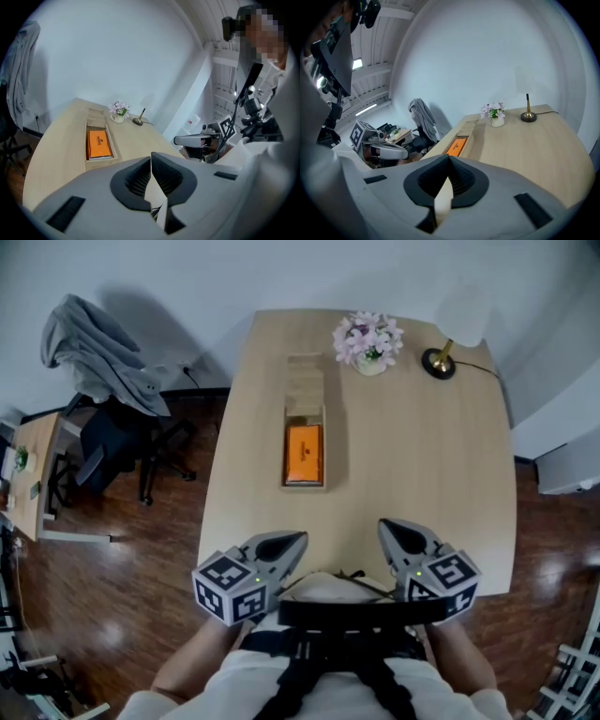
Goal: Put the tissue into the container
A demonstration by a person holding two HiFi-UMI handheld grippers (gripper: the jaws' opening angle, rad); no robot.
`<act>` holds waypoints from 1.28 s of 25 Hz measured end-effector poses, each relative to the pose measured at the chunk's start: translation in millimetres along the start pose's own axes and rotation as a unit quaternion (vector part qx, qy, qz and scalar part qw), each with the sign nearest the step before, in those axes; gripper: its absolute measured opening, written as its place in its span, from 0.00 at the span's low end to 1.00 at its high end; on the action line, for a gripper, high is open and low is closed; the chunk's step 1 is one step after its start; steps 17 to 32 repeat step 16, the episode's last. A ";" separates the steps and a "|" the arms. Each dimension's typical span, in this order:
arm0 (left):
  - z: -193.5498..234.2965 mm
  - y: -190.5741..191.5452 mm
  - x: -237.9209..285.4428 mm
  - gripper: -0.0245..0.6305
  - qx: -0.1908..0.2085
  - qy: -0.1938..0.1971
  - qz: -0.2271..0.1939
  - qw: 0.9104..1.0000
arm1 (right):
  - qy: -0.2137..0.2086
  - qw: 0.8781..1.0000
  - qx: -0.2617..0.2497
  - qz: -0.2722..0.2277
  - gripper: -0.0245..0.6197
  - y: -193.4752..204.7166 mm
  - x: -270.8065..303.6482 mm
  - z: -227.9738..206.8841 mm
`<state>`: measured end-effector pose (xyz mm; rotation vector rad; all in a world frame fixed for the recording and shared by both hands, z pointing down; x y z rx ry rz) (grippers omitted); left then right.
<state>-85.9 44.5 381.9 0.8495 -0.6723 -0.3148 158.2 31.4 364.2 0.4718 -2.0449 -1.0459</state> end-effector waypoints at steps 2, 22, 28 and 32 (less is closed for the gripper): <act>0.3 0.4 -0.9 0.04 -0.003 -0.001 -0.002 1.000 | -0.004 1.000 -0.004 0.004 0.04 -0.7 2.3 0.5; -9.6 20.9 10.0 0.04 -0.031 0.004 0.009 0.999 | 0.013 0.999 -0.009 0.029 0.04 19.5 -16.2 -8.3; -9.6 20.9 10.0 0.04 -0.031 0.004 0.009 0.999 | 0.013 0.999 -0.009 0.029 0.04 19.5 -16.2 -8.3; -9.6 20.9 10.0 0.04 -0.031 0.004 0.009 0.999 | 0.013 0.999 -0.009 0.029 0.04 19.5 -16.2 -8.3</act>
Point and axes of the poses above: the fingertips, and each gripper's own axes: x forward along the fingers, z to its left, y out of its underside, the point moved 9 cm from there along -x, backward along the fingers, and after that the axes turned 2 degrees about -z, right-handed, at the moved point
